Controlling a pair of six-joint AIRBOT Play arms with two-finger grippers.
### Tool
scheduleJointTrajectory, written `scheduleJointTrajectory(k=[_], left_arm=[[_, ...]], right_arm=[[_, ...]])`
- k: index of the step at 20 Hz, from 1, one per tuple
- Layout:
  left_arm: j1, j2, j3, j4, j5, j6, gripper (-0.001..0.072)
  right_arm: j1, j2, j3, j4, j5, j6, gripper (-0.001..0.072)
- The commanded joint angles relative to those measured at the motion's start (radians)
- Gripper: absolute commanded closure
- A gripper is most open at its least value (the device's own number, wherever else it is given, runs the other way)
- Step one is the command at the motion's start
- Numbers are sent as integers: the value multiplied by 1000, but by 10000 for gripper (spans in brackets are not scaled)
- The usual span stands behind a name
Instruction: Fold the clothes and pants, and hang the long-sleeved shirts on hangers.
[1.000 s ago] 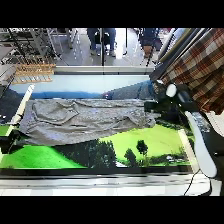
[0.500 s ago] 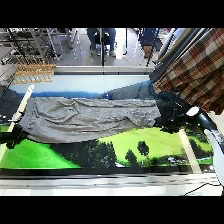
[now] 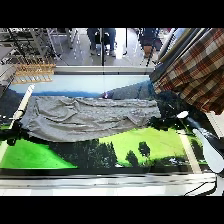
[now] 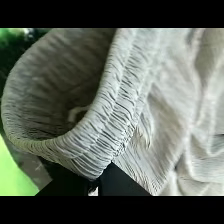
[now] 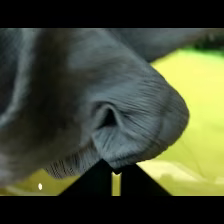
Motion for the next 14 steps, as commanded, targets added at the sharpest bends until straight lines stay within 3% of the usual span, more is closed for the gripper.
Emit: scheduleJointTrajectory(k=[1, 4, 7, 9, 12, 14], left_arm=[[29, 59, 8, -6, -9, 8, 693], [65, 105, 52, -14, -50, 42, 692], [97, 140, 142, -14, -117, 109, 693], [116, 152, 211, 1, -143, 153, 693], [113, 139, 249, 135, -128, 168, 693], [85, 93, 248, 272, -183, 167, 693]], right_arm=[[-5, 32, 55, 4, -35, -39, 686], [-23, 183, 67, -127, 105, -41, 688], [-23, 419, 66, -238, 443, -50, 688], [-23, 637, 66, -256, 552, -27, 688], [-23, 912, 66, -439, 386, 141, 689], [-23, 908, 66, -527, 317, 244, 690]])
